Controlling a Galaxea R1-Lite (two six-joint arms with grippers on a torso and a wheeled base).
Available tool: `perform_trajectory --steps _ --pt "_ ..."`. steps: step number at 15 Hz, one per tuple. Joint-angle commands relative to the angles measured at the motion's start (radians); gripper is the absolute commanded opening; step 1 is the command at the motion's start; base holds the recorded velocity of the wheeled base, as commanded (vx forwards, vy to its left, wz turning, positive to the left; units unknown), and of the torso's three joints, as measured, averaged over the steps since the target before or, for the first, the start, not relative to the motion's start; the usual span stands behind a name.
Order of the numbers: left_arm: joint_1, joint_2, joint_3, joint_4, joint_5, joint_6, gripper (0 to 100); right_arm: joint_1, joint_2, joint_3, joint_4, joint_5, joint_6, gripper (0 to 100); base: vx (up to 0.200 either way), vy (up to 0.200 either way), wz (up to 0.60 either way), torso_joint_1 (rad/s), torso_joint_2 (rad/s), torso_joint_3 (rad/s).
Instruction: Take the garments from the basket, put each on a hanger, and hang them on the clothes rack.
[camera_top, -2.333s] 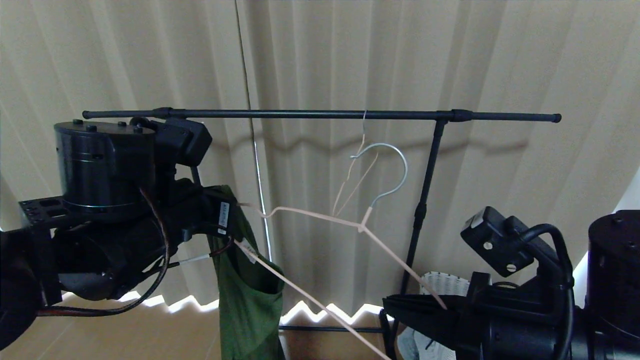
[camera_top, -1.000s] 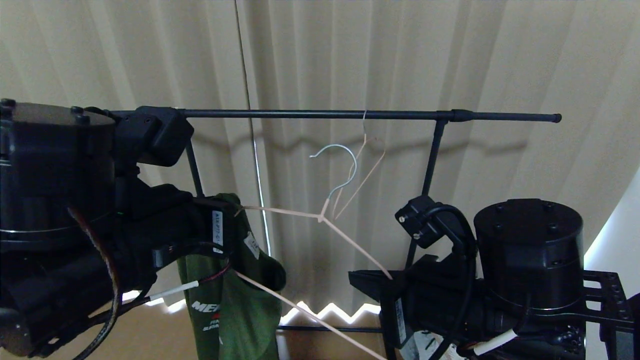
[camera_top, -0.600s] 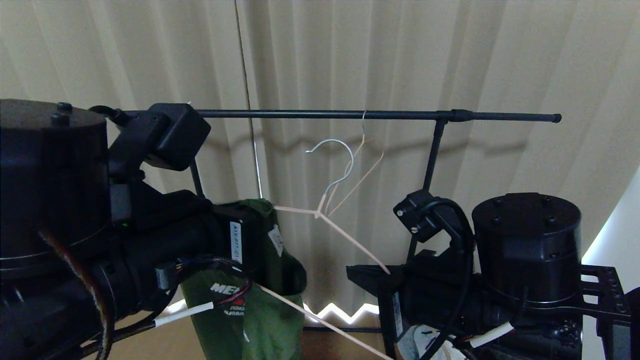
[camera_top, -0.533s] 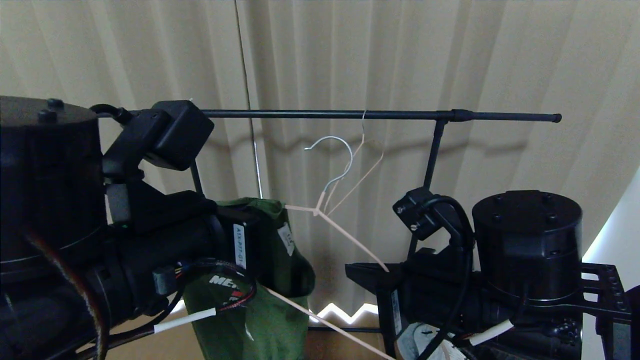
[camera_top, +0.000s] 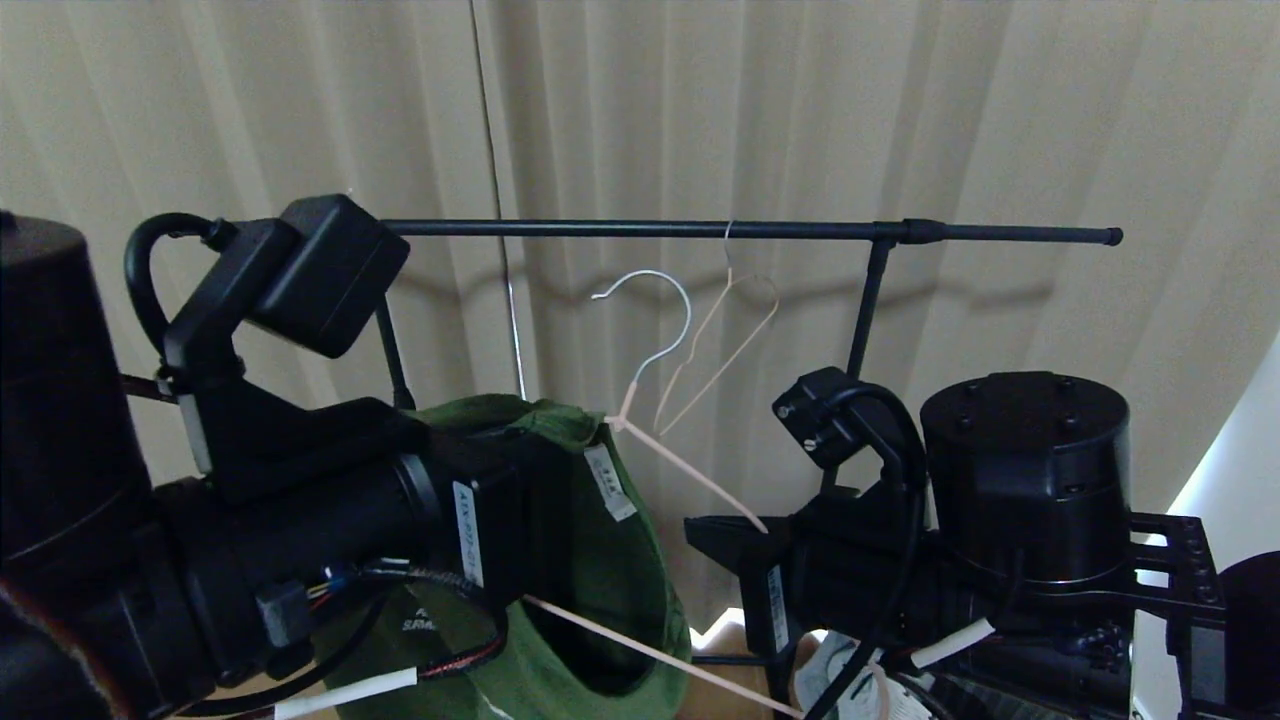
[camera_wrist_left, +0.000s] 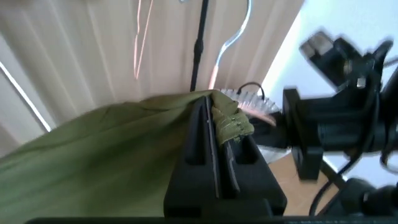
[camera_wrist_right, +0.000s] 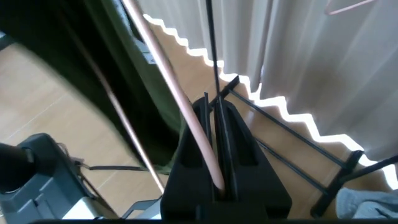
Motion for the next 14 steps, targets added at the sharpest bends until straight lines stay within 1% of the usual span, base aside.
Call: perform_trajectory --steps 1,3,4,5,7,9,10,12,14 --pt "0.0 -0.023 0.04 -0.003 -0.022 0.01 0 -0.003 -0.001 -0.001 -0.001 -0.001 -0.011 0 0.0 0.0 0.0 0.0 0.0 0.0" --pt "0.0 -0.036 0.078 -0.007 -0.077 0.053 0 -0.003 -0.004 -0.004 -0.002 -0.001 -0.05 0 0.0 0.0 0.0 0.0 0.0 0.0" --pt "0.0 -0.036 0.083 -0.019 -0.077 0.053 0 -0.003 -0.007 -0.004 -0.002 -0.001 -0.062 0 0.0 0.0 0.0 0.0 0.0 0.0" --pt "0.0 -0.04 0.097 -0.039 -0.079 0.058 100 -0.007 -0.013 -0.002 -0.002 -0.001 -0.083 0 0.0 0.0 0.0 0.0 0.0 0.0" --pt "0.0 -0.055 0.113 -0.065 -0.079 0.076 100 -0.007 -0.029 0.002 -0.002 -0.001 -0.096 0 0.0 0.0 0.0 0.0 0.0 0.0" --pt "0.002 -0.103 0.141 -0.104 -0.09 0.119 100 -0.024 -0.055 0.012 -0.001 -0.004 -0.111 0 0.0 0.0 0.0 0.0 0.0 0.0" --pt "0.011 -0.149 0.173 -0.124 -0.125 0.162 100 -0.058 -0.078 0.025 -0.002 -0.004 -0.149 0 0.0 0.0 0.0 0.0 0.0 0.0" --pt "0.04 -0.209 0.216 -0.145 -0.183 0.216 100 -0.102 -0.104 0.038 -0.002 -0.002 -0.182 0 0.0 0.0 0.0 0.0 0.0 0.0" --pt "0.055 -0.236 0.245 -0.177 -0.234 0.23 100 -0.128 -0.111 0.044 -0.004 -0.001 -0.188 0 0.0 0.0 0.0 0.0 0.0 0.0"
